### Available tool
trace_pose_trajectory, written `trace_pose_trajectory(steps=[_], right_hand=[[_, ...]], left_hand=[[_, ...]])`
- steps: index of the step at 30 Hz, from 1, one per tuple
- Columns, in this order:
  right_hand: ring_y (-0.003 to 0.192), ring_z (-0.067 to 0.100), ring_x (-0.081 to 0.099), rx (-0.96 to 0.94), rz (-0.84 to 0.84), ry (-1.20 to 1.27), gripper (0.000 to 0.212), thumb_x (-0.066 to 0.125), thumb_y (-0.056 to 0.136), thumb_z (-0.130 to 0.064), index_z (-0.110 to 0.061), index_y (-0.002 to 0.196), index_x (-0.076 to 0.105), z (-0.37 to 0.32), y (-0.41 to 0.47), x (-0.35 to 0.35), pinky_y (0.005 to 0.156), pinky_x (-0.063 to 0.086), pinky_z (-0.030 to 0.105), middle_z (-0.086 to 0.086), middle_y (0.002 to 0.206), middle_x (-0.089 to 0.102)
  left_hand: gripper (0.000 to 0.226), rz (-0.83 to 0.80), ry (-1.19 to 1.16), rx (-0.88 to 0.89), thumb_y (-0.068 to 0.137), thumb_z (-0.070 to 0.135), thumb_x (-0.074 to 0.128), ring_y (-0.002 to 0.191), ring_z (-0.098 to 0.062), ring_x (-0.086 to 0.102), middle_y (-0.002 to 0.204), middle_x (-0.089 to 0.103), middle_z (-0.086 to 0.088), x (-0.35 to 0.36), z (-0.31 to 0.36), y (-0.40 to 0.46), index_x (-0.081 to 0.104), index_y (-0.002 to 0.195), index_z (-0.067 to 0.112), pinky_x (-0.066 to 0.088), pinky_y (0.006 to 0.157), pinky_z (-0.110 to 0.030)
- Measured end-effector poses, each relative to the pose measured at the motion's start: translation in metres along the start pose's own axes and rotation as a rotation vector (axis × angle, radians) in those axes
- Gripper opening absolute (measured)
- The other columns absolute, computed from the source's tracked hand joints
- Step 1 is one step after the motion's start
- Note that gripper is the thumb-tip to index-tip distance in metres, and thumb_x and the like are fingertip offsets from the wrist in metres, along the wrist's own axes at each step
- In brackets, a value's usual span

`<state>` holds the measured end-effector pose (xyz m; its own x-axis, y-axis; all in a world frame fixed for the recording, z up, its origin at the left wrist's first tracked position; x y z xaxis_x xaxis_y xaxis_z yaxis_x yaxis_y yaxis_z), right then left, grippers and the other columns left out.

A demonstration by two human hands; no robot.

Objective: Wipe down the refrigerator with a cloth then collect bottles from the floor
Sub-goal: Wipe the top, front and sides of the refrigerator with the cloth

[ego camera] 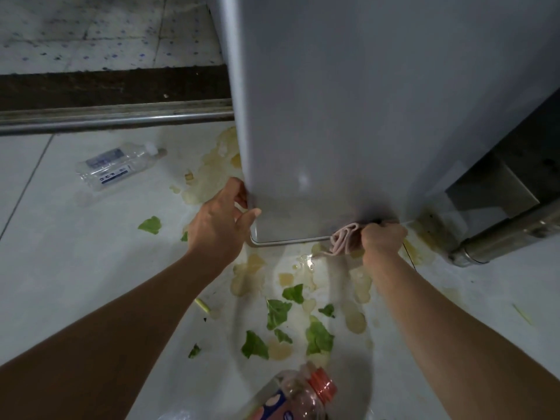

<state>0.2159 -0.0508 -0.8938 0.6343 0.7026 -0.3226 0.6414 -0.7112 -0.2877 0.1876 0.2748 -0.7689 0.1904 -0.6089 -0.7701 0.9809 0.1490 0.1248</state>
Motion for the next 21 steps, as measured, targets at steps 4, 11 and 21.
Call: trace_pose_trajectory(steps=[4,11,21], right_hand=[[0.116,0.036,0.054,-0.118,-0.024,-0.133,0.034,0.043,0.083,0.016,0.017,0.115,0.052,-0.024,0.031,-0.016,0.096,0.041,0.030,0.028,0.123,0.057],[0.118,0.036,0.052,0.050,-0.117,-0.098,0.040,0.044,0.087,0.014,0.014,0.127,0.040,-0.006,0.078,-0.017,0.093,0.047,0.035,0.025,0.131,0.050],[0.108,0.031,0.054,-0.073,-0.132,-0.121,0.032,0.042,0.092,0.005,-0.008,0.121,0.040,-0.018,0.094,-0.040,0.093,0.050,0.039,0.020,0.123,0.051]], left_hand=[[0.026,0.014,0.021,0.015,0.086,0.029,0.061,0.078,-0.019,0.062,0.084,0.061,0.008,0.007,0.010,-0.001,0.035,0.088,0.030,0.051,0.068,-0.038],[0.023,0.026,0.050,0.030,0.086,0.029,0.062,0.075,-0.020,0.063,0.084,0.064,0.005,0.010,0.011,0.000,0.040,0.091,0.025,0.048,0.063,-0.034],[0.023,0.045,0.090,0.077,0.085,0.029,0.063,0.070,-0.019,0.063,0.082,0.064,0.009,0.007,0.012,0.000,0.044,0.094,0.023,0.044,0.060,-0.030]])
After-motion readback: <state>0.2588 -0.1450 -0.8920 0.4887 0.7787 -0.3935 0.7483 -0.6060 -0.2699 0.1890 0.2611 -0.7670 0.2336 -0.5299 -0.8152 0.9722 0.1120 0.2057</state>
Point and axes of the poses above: each hand's wrist, its own y-axis towards the middle knuckle, its own x-axis out of the palm, z = x × y, the point moved 10 cm from there along y, towards the middle knuckle
